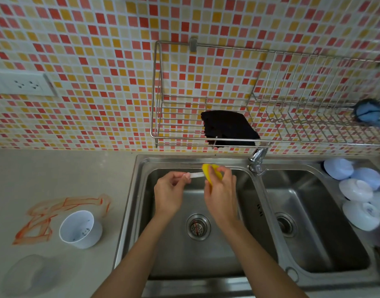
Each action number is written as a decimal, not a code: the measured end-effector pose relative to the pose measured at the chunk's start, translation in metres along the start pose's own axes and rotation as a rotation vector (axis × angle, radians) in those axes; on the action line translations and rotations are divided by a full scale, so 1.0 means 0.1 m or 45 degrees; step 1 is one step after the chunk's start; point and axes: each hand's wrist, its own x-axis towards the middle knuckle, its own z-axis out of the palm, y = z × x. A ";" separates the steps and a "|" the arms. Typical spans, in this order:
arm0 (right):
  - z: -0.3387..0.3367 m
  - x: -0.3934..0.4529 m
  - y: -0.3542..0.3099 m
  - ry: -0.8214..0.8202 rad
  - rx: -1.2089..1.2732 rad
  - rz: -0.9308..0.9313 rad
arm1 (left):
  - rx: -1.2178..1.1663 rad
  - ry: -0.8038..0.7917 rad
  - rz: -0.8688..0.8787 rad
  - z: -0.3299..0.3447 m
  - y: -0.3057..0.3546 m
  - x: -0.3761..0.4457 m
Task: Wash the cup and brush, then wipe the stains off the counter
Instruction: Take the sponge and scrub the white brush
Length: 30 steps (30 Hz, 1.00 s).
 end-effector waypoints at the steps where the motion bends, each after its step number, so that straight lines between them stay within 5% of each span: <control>1: 0.00 -0.06 -0.01 0.012 -0.009 -0.039 | -0.017 0.005 -0.017 0.01 0.00 0.00; 5: 0.02 -0.22 -0.14 -0.011 0.008 -0.219 | -0.069 -0.038 -0.037 0.04 0.00 -0.02; 11: -0.03 -0.01 0.16 0.053 -0.067 -0.034 | -0.141 -0.023 -0.152 0.10 0.01 -0.05; 17: -0.03 0.03 0.37 0.026 -0.149 -0.238 | -0.148 -0.132 -0.304 0.06 -0.01 -0.07; 20: -0.03 0.11 0.45 -0.019 -0.173 -0.366 | -0.016 -0.162 -0.156 0.01 0.00 -0.11; 26: -0.12 0.25 0.47 -0.088 -0.219 -0.427 | 0.544 -0.271 0.503 -0.10 -0.03 -0.07; 30: -0.13 0.19 0.39 -0.073 -0.135 -0.277 | 0.511 -0.148 0.451 -0.06 0.01 -0.05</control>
